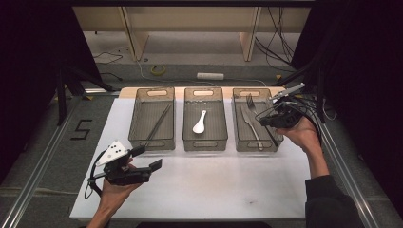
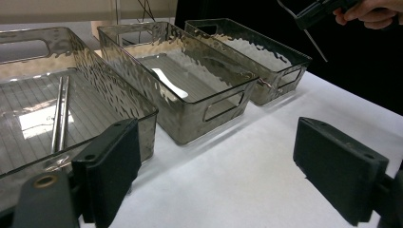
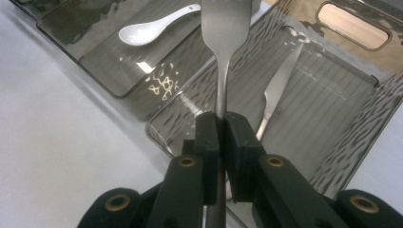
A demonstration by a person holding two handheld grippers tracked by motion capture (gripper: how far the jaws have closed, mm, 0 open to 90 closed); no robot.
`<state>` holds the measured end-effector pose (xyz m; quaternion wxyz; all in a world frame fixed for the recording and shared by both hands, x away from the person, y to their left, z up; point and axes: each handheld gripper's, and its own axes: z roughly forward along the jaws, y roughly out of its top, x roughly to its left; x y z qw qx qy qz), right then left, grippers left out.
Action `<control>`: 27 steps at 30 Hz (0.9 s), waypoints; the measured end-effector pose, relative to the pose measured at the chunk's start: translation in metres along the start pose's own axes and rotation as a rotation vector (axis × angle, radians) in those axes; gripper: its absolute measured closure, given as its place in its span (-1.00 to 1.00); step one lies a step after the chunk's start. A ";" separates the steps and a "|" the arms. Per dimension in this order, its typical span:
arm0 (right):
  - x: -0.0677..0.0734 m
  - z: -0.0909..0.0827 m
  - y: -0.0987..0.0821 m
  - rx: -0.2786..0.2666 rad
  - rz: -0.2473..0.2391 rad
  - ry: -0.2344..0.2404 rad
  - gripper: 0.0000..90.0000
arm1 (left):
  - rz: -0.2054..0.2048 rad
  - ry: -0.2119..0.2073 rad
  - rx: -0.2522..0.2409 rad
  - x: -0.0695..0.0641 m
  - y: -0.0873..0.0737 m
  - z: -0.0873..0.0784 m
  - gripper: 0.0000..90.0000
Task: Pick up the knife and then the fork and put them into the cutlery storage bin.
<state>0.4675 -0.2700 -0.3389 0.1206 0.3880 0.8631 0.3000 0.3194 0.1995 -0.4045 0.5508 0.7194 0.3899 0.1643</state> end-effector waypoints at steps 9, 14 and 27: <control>-0.004 0.004 0.008 0.004 0.014 -0.004 0.89 | 0.004 0.000 0.002 0.000 0.000 0.000 -0.66; -0.009 0.005 0.013 -0.006 0.022 -0.016 0.89 | 0.002 -0.001 0.001 0.000 0.000 0.000 -0.66; -0.019 0.011 0.022 -0.015 0.045 -0.041 0.89 | 0.005 -0.002 -0.001 0.000 0.000 0.000 -0.66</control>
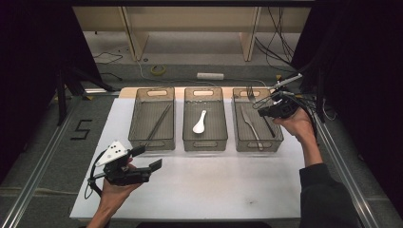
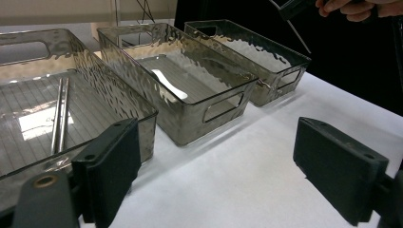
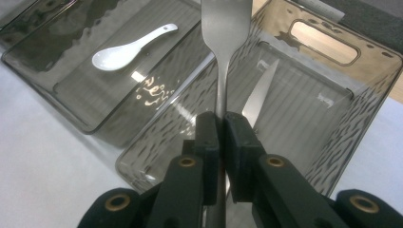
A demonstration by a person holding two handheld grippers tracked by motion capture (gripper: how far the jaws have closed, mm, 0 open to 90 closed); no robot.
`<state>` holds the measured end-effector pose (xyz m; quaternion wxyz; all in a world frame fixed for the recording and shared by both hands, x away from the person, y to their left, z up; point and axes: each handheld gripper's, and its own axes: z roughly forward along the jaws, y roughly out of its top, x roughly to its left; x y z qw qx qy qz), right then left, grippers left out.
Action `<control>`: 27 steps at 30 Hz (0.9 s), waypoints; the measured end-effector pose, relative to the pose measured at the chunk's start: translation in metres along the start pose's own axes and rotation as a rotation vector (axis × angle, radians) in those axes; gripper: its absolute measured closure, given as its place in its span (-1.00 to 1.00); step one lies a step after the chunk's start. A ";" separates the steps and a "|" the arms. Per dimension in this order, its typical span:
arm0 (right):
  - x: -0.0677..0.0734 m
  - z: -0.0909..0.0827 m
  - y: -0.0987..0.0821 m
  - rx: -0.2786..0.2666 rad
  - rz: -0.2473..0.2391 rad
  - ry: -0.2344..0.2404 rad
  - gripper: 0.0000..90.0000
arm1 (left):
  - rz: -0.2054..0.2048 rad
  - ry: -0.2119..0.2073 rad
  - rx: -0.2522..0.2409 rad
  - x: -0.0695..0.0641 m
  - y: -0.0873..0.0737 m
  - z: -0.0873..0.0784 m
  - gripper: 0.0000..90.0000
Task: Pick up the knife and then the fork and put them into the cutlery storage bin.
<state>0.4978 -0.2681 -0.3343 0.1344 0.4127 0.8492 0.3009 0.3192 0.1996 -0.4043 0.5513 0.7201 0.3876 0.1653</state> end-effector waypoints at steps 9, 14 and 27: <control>-0.008 0.007 0.003 0.002 0.023 -0.020 0.89 | 0.000 0.000 0.000 0.000 0.000 0.000 -0.66; -0.012 0.012 0.004 0.006 0.032 -0.028 0.89 | 0.001 -0.001 0.001 0.000 0.000 0.000 -0.66; -0.018 0.027 0.003 0.024 0.053 -0.049 0.89 | -0.001 -0.003 0.001 0.000 0.000 0.000 -0.66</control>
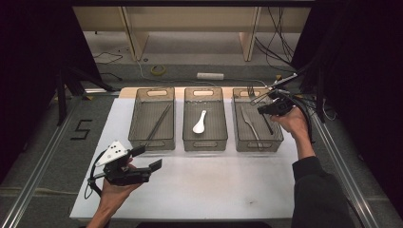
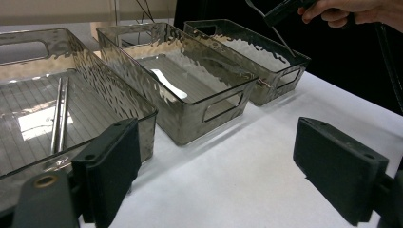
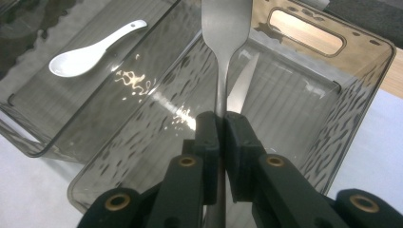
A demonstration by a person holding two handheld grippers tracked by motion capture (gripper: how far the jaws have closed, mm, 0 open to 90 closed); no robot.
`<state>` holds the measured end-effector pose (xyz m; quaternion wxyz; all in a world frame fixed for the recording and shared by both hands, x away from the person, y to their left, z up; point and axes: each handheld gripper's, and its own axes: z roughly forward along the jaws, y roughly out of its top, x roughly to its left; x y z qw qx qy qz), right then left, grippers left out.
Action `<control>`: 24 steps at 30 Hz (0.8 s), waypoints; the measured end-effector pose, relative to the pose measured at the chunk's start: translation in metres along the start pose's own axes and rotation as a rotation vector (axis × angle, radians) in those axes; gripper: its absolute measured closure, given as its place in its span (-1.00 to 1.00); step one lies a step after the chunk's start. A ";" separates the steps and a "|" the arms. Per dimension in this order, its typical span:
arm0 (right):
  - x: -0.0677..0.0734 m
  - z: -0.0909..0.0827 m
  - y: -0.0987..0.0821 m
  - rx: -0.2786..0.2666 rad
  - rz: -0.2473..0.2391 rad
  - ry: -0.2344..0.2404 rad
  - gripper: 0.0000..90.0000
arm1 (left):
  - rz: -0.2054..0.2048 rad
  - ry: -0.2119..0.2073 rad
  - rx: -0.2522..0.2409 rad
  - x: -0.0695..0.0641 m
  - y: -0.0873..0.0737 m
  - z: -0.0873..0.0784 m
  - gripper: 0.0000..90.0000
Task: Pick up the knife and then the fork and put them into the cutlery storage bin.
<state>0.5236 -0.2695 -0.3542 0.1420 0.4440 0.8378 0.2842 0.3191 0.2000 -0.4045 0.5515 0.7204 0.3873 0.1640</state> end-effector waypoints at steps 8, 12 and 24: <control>-0.003 0.008 -0.005 0.018 0.013 -0.002 0.89 | -0.001 0.000 -0.001 0.000 0.000 0.000 -0.66; -0.005 0.012 -0.010 0.031 0.021 -0.003 0.89 | 0.000 0.001 -0.002 0.000 0.000 0.000 -0.66; -0.006 0.020 -0.021 0.047 0.026 -0.003 0.89 | -0.001 0.001 -0.003 0.000 0.000 0.000 -0.66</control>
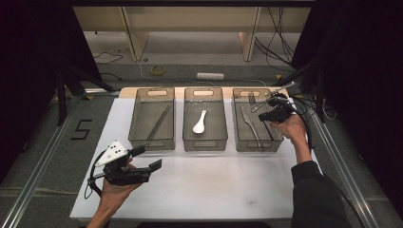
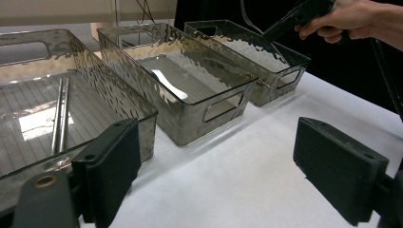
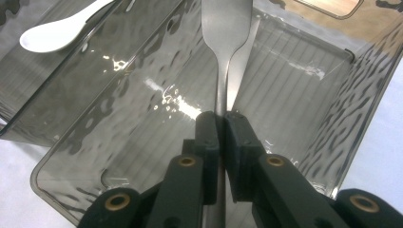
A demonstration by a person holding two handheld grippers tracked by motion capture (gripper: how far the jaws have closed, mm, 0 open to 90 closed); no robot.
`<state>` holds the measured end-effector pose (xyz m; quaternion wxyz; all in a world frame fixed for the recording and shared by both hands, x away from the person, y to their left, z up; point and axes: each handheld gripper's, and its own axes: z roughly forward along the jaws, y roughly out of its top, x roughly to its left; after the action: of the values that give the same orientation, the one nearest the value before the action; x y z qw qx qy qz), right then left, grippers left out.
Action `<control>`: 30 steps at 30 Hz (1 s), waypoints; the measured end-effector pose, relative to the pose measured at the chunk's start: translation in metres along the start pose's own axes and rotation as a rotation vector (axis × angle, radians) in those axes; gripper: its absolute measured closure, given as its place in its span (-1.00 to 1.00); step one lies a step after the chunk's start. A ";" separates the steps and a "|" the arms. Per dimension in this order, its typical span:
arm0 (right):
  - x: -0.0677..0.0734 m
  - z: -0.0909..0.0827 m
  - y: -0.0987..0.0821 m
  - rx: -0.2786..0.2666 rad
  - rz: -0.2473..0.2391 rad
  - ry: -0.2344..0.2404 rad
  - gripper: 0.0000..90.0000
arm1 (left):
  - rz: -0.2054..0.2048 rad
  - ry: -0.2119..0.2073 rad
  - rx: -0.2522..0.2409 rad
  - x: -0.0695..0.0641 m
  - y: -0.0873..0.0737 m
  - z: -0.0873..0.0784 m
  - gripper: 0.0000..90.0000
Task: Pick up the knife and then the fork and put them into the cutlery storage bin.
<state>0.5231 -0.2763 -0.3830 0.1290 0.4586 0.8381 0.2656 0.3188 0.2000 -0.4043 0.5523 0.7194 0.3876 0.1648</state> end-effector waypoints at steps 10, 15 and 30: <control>0.000 0.007 -0.006 0.016 0.005 0.001 0.89 | 0.002 0.000 -0.001 0.000 0.000 0.000 -0.66; -0.001 0.011 -0.010 0.028 0.008 -0.002 0.89 | 0.000 0.000 0.000 0.000 0.000 0.000 -0.66; 0.004 0.019 -0.010 0.046 -0.015 -0.005 0.89 | 0.002 0.000 -0.001 0.000 0.000 0.000 -0.66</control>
<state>0.5230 -0.2715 -0.4046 0.1223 0.4559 0.8471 0.2442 0.3187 0.2002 -0.4042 0.5524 0.7197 0.3867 0.1654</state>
